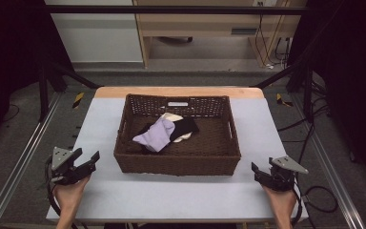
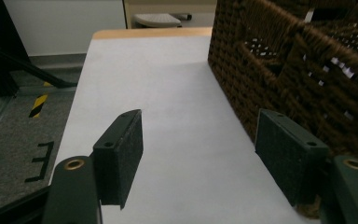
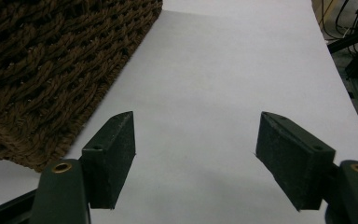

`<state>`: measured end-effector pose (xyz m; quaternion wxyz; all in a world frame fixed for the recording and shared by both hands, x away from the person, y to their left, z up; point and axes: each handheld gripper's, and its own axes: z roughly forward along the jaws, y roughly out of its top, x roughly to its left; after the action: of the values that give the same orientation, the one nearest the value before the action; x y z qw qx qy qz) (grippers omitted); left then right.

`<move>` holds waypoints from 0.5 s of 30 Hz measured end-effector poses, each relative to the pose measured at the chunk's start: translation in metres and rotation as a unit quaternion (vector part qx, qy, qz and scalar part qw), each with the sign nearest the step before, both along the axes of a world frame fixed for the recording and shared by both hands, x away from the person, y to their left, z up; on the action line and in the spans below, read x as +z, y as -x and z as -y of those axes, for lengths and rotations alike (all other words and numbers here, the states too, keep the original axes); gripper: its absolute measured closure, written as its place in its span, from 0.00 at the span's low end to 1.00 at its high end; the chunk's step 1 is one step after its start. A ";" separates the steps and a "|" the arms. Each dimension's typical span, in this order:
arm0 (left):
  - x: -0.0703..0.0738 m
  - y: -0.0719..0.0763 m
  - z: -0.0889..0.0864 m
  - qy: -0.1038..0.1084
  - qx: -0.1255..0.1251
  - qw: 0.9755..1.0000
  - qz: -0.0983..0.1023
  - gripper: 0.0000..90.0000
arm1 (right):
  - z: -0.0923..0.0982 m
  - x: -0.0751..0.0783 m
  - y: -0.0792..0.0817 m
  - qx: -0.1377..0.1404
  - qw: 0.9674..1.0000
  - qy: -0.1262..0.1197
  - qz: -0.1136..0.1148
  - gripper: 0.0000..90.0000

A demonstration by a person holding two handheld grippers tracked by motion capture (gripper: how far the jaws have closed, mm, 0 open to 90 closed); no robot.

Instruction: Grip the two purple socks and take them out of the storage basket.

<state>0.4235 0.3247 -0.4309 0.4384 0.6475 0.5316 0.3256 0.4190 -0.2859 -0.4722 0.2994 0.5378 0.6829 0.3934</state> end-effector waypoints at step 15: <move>0.029 0.009 0.003 0.023 -0.010 0.999 0.036 0.44 | 0.001 0.001 0.003 0.006 1.000 -0.010 0.000 0.36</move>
<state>0.4150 0.3215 -0.4023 0.4754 0.6304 0.5162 0.3319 0.4156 -0.2874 -0.4708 0.2918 0.5370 0.6820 0.4018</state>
